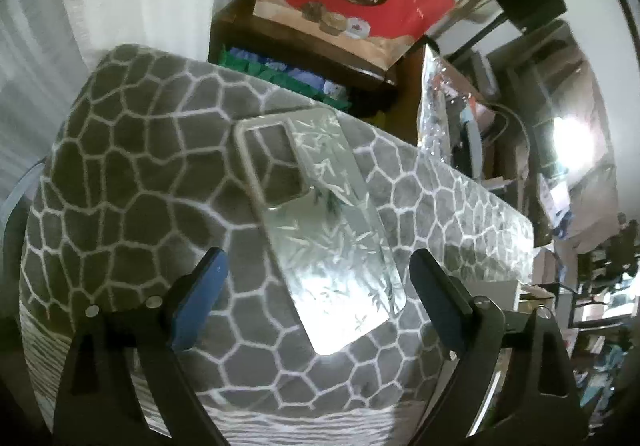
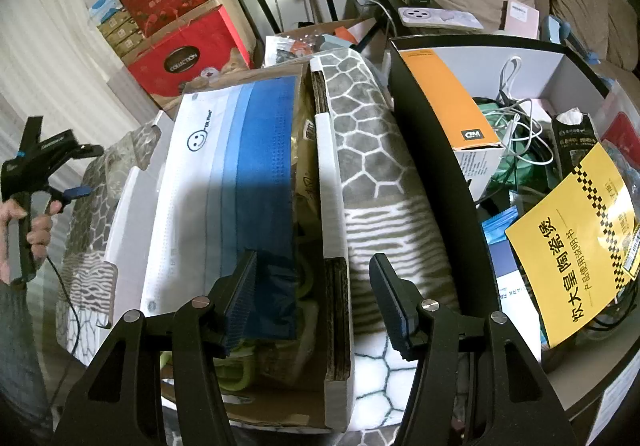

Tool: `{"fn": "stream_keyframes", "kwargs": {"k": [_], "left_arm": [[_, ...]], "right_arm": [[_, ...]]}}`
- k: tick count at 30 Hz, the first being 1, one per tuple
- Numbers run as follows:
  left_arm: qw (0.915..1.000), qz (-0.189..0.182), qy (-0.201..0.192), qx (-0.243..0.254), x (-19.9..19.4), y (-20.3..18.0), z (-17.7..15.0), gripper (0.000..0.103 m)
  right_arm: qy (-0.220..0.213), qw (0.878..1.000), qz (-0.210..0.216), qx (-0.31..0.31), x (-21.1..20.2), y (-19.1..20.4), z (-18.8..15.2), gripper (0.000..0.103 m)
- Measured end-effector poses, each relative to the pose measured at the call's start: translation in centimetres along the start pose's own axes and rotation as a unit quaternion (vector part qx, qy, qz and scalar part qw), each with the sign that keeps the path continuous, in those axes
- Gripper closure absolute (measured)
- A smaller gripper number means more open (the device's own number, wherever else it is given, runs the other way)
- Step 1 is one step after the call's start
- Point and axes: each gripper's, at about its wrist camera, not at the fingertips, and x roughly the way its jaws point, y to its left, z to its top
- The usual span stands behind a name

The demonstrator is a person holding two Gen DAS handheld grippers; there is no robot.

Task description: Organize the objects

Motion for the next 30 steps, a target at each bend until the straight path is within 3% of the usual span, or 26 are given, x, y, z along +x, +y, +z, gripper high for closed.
{"fn": "stream_keyframes", "kwargs": {"k": [12,19,23,30], "left_arm": [[0.9927,0.119,0.015,0.007,3.7,-4.1,1.1,0.011],[0.9859,0.165,0.007,0.027,5.2,-4.8,1.0,0.008],[0.9861,0.159,-0.012,0.045,4.8,-5.0,0.8,0.015],[0.9947,0.090,-0.008,0.048,3.1,-3.3,0.6,0.019]], "right_arm": [[0.000,1.000,-0.001,0.001,0.0,0.0,-0.1,0.044],[0.001,1.000,-0.001,0.000,0.2,-0.1,-0.1,0.044],[0.001,1.000,-0.001,0.000,0.2,-0.1,-0.1,0.044],[0.001,1.000,-0.001,0.001,0.2,-0.2,0.0,0.044]]}}
